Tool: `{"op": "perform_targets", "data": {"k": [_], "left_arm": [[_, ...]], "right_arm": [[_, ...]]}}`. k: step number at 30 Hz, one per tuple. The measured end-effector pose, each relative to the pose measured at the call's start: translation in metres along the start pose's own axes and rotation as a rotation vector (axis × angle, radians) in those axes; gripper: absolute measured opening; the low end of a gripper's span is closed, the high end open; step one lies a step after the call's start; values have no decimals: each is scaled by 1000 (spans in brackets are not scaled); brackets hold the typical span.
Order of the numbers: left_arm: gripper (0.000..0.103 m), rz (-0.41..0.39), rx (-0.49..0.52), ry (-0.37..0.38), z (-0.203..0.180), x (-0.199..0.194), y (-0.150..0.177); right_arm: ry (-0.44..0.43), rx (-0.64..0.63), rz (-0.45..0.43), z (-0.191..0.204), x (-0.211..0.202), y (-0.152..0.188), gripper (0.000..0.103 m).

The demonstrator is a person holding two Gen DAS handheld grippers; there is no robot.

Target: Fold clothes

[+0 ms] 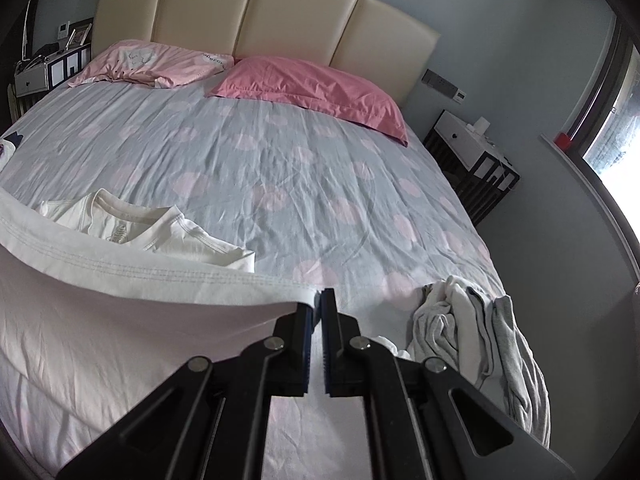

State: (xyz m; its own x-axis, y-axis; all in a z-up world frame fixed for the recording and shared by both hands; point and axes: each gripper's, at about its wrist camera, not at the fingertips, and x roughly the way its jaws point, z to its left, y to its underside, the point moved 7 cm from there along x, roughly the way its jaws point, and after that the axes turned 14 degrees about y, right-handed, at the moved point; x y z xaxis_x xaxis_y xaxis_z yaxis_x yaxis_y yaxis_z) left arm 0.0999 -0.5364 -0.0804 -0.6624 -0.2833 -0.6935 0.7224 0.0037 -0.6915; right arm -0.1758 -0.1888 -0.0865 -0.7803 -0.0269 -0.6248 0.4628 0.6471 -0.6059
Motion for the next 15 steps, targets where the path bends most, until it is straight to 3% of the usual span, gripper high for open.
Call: {"op": "perform_targets", "data": {"k": [10, 15], "left_arm": [[4, 152, -76, 25, 35, 114, 15], [4, 209, -112, 79, 42, 164, 25]], "right_arm": [[-38, -23, 44, 57, 92, -43, 4], [-47, -38, 130, 88, 149, -45, 4]]}}
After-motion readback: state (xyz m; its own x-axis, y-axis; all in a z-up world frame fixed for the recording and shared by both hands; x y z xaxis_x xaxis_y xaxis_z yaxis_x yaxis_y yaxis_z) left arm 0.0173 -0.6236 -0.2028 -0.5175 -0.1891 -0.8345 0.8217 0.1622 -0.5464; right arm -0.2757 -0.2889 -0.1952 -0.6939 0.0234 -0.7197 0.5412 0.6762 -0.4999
